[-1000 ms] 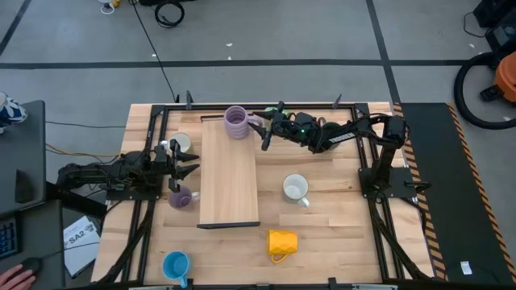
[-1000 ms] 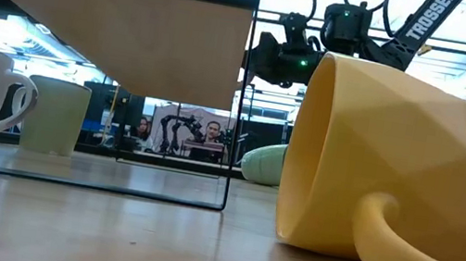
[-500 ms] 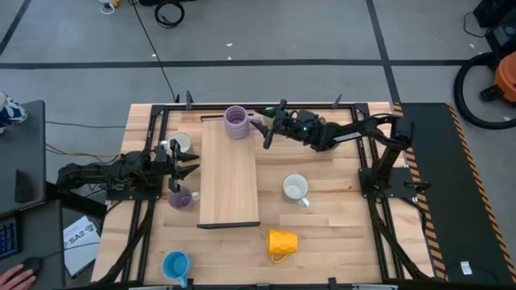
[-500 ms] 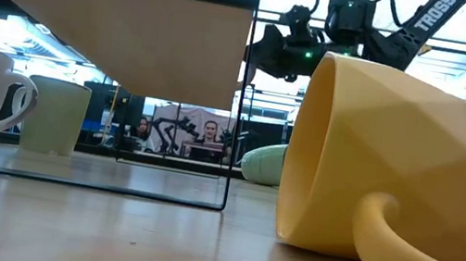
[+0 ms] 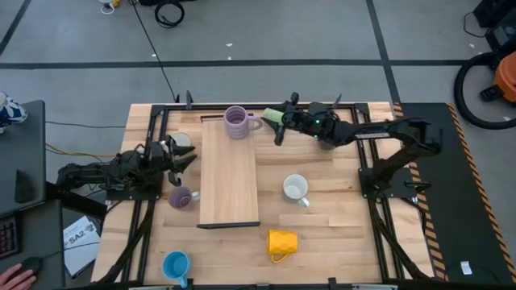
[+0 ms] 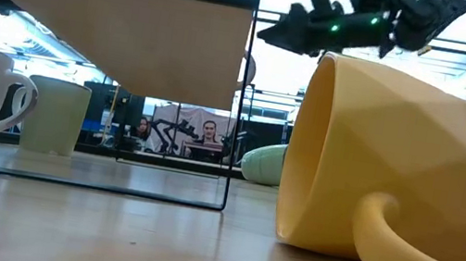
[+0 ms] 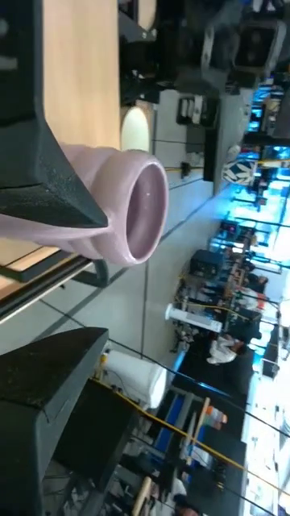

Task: Place coffee mugs
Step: Put the light green mug on the shelf

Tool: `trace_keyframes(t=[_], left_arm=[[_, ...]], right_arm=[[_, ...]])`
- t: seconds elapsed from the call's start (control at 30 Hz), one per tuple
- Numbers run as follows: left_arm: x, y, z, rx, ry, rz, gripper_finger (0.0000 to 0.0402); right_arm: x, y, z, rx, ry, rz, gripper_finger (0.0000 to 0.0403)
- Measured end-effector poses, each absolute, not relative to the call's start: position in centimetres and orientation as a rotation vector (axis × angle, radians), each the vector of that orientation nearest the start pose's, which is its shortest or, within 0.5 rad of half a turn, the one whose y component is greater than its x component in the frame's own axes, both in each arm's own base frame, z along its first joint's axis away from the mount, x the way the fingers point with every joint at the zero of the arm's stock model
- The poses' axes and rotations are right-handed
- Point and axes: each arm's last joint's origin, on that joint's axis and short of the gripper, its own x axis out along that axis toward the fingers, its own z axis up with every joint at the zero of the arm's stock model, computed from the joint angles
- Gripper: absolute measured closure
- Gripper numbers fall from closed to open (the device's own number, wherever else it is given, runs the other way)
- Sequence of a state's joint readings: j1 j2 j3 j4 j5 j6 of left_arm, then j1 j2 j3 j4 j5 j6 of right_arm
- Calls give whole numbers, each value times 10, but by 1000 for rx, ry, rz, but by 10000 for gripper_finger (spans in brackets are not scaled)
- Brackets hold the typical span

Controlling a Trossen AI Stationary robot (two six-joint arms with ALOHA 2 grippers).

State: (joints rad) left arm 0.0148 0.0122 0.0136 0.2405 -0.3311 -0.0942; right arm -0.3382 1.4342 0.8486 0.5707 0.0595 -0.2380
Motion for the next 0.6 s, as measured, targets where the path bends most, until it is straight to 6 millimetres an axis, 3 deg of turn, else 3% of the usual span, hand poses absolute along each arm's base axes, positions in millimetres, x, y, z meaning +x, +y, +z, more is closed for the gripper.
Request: trace_keyframes(t=[0.17, 0.3, 0.6], left_arm=[[86, 13, 216, -127, -289, 427, 246], [81, 15, 239, -113, -205, 499, 246], [67, 17, 295, -138, 148, 625, 246]], right_arm=[[277, -99, 293, -222, 144, -385, 185], [262, -94, 301, -215, 192, -380, 185], [248, -89, 306, -207, 246, -371, 185]])
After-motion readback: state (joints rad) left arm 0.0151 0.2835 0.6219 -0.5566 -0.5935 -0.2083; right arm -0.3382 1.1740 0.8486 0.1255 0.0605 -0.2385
